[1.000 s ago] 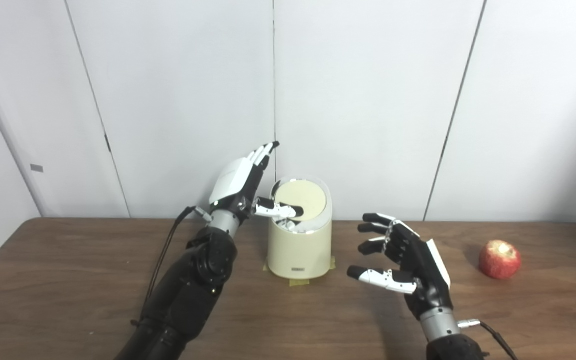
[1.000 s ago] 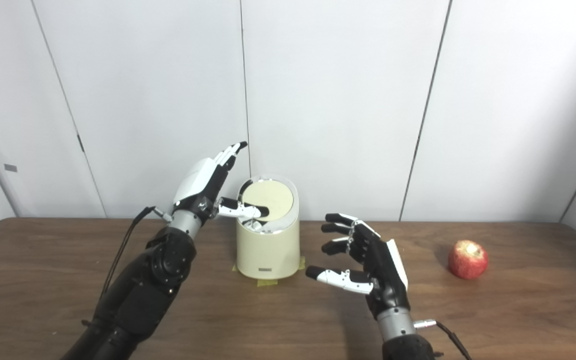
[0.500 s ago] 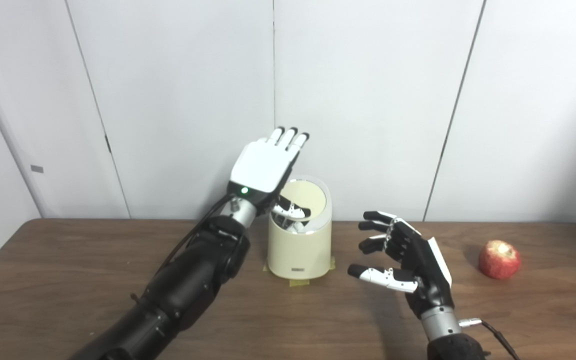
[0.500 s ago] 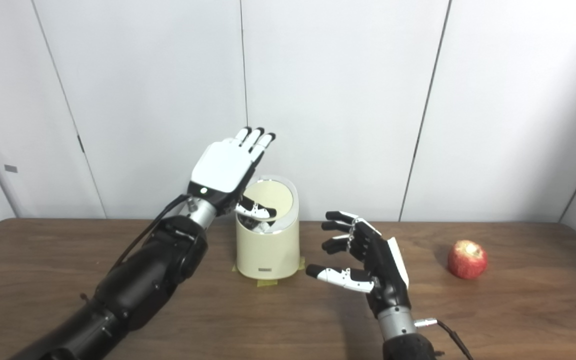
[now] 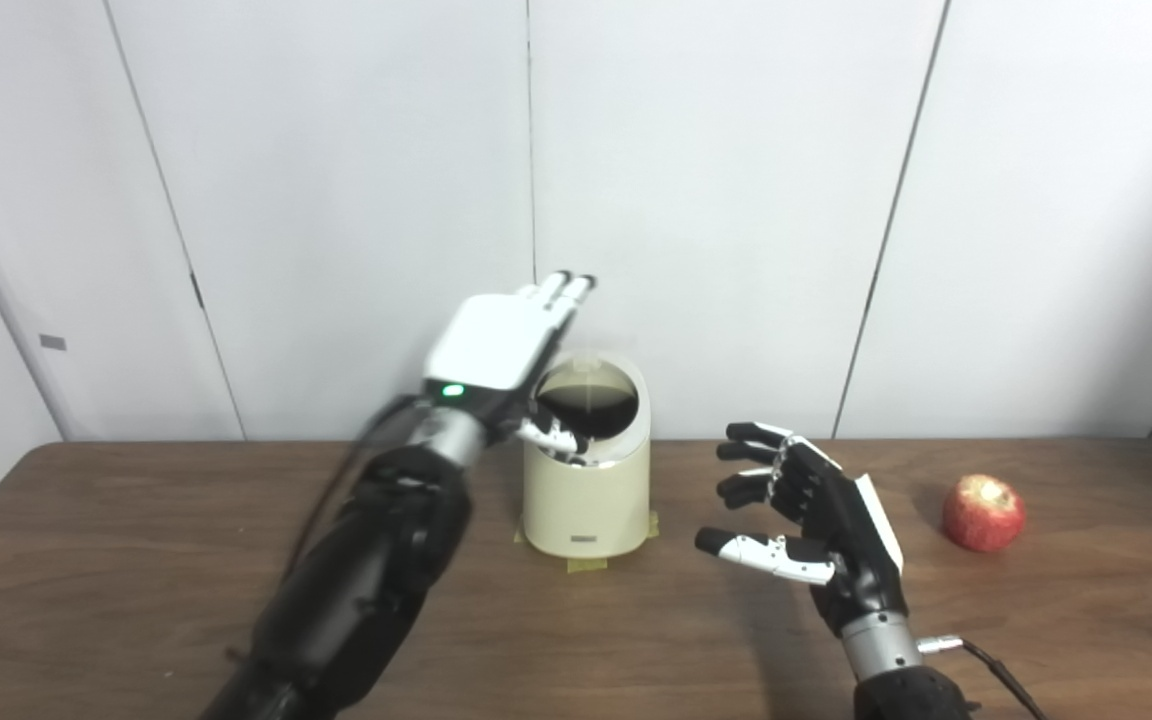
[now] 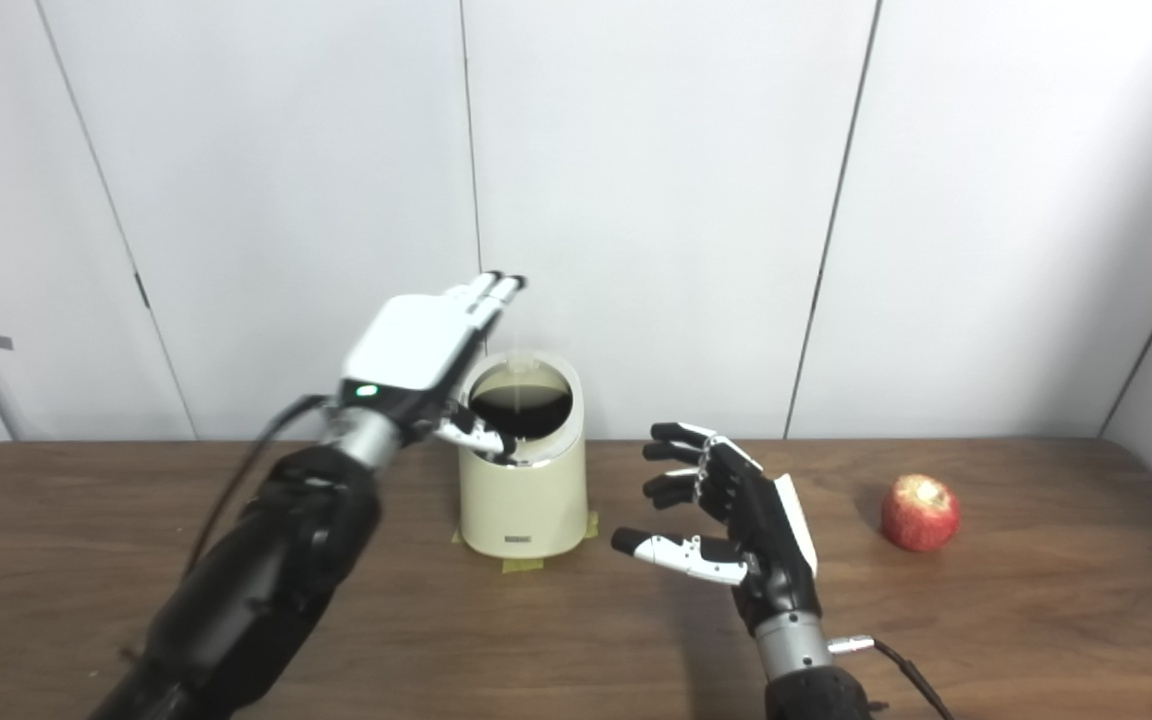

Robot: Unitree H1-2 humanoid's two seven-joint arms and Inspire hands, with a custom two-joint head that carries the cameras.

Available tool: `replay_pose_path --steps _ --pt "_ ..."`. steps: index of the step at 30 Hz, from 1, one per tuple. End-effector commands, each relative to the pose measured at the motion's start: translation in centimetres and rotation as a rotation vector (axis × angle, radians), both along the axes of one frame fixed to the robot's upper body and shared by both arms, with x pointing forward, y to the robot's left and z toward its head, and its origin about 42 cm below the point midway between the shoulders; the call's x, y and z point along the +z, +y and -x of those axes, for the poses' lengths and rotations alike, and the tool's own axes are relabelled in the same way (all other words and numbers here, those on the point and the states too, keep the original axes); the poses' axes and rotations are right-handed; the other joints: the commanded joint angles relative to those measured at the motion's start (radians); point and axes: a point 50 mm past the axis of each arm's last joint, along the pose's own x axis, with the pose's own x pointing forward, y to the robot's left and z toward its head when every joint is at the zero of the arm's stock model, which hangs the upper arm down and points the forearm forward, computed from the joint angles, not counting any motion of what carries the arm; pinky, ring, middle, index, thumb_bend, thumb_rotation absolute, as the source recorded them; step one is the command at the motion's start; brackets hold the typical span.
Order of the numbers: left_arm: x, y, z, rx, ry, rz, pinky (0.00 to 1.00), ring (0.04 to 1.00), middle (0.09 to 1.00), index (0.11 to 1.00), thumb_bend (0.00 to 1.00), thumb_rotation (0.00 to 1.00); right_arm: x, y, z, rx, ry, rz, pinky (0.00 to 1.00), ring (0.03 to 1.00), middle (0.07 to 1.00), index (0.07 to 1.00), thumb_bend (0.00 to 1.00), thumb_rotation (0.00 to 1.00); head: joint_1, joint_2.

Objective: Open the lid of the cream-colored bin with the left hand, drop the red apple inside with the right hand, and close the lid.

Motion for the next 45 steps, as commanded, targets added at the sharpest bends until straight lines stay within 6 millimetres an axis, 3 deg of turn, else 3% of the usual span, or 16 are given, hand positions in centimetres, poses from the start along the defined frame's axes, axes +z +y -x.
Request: replay_pose_path --steps 1,4,6,9,13,21,25,30,33,35,39,45 --pt "2.7 0.3 0.3 -0.082 -0.044 0.183 0.88 0.998 1.0 1.0 0.91 0.22 2.3 0.5 -0.6 0.023 -0.096 -0.015 0.51 0.544 0.672 0.681 0.75 0.1 0.001 0.002" --pt "1.4 2.6 1.2 -0.112 0.005 0.41 0.85 0.995 1.0 1.0 0.85 0.25 2.2 0.5 -0.7 0.024 -0.094 -0.013 0.49 0.552 0.682 0.687 0.75 0.11 -0.002 0.003" --pt "0.1 4.3 2.1 -0.099 0.002 0.507 0.76 0.93 0.956 0.957 0.82 0.26 2.2 0.4 -0.7 0.022 -0.094 -0.013 0.49 0.552 0.681 0.686 0.76 0.12 -0.002 0.003" --pt "-2.0 6.9 3.4 -0.091 0.01 0.605 0.61 0.827 0.879 0.876 0.76 0.19 2.1 0.3 -0.6 0.019 -0.089 -0.01 0.48 0.548 0.679 0.686 0.76 0.13 -0.003 0.005" --pt "-5.3 9.6 5.8 -0.079 0.096 0.724 0.62 0.728 0.787 0.821 0.74 0.14 2.0 0.1 -0.6 0.023 -0.086 -0.016 0.49 0.563 0.679 0.685 0.77 0.13 -0.007 0.004" --pt "-9.9 11.7 9.3 -0.059 0.17 0.838 0.56 0.626 0.697 0.754 0.72 0.14 2.2 -0.4 -0.3 0.011 -0.085 0.005 0.49 0.539 0.681 0.689 0.77 0.13 -0.037 0.0" --pt "-10.4 12.0 9.5 -0.071 0.173 0.854 0.55 0.611 0.68 0.747 0.73 0.13 2.4 -1.1 -0.5 -0.003 -0.088 0.037 0.47 0.532 0.68 0.695 0.78 0.14 -0.084 -0.008" --pt "-10.1 12.5 9.5 -0.099 0.158 0.858 0.56 0.624 0.681 0.748 0.72 0.13 3.5 -4.2 -1.4 -0.06 -0.114 0.202 0.5 0.574 0.692 0.698 0.82 0.2 -0.171 -0.03" --pt "-10.1 12.9 9.5 -0.095 0.148 0.845 0.57 0.627 0.683 0.749 0.69 0.14 4.5 -7.1 -1.9 -0.162 -0.096 0.337 0.62 0.72 0.731 0.704 0.87 0.27 -0.236 -0.049" --pt "-10.1 13.3 9.5 -0.091 0.149 0.843 0.58 0.63 0.683 0.748 0.68 0.13 6.1 -8.5 -1.6 -0.233 -0.088 0.388 0.66 0.748 0.744 0.706 0.88 0.24 -0.27 -0.057" --pt "-10.2 14.0 9.4 -0.095 0.147 0.843 0.59 0.635 0.692 0.755 0.65 0.07 9.2 -11.1 -0.8 -0.338 -0.095 0.472 0.64 0.756 0.777 0.729 0.82 0.15 -0.347 -0.072" --pt "-10.4 15.0 9.1 -0.068 0.151 0.837 0.58 0.613 0.679 0.738 0.65 0.06 11.7 -15.8 -0.4 -0.471 -0.063 0.584 0.63 0.741 0.78 0.753 0.83 0.15 -0.402 -0.081"
